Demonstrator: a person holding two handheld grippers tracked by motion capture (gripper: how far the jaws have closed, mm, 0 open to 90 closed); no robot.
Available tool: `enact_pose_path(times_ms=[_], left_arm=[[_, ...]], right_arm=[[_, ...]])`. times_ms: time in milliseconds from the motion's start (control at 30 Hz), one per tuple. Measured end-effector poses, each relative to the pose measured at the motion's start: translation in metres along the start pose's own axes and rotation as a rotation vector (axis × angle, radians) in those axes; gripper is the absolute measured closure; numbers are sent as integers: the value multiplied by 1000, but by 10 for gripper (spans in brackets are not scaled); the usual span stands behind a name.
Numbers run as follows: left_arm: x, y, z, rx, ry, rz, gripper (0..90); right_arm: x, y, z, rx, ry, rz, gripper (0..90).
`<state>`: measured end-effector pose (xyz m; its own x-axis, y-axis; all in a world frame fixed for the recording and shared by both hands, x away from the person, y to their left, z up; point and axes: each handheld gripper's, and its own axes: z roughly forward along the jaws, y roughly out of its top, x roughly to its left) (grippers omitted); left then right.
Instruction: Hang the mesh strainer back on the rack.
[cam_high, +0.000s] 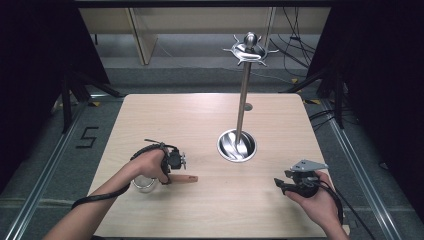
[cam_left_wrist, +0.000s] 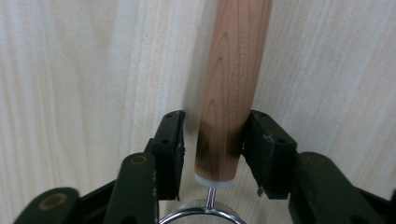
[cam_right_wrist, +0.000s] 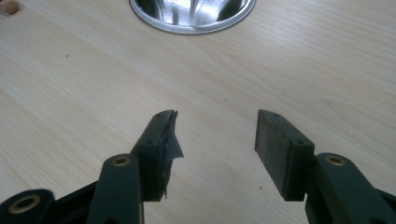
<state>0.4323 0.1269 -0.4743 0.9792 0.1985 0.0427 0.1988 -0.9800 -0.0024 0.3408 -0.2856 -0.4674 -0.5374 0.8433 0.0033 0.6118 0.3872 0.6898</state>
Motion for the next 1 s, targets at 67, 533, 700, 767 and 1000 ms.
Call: enact_pose_path(times_ms=[67, 533, 700, 767, 1000], left_arm=[[0, 1, 4, 17, -4, 6, 609], [-4, -7, -10, -103, 25, -59, 675], [-7, -17, -23, -222, 32, -134, 675], [-7, -18, -25, -243, 33, -143, 676], [-12, -32, -42, -504, 55, -277, 677]], right_arm=[[-1, 0, 1, -5, -2, -19, 486], [-1, -1, 2, -9, 1, -27, 486], [-1, -1, 1, -4, -3, -28, 486], [-1, -1, 1, -3, -3, -27, 486], [-1, -1, 1, -6, -5, -29, 486]])
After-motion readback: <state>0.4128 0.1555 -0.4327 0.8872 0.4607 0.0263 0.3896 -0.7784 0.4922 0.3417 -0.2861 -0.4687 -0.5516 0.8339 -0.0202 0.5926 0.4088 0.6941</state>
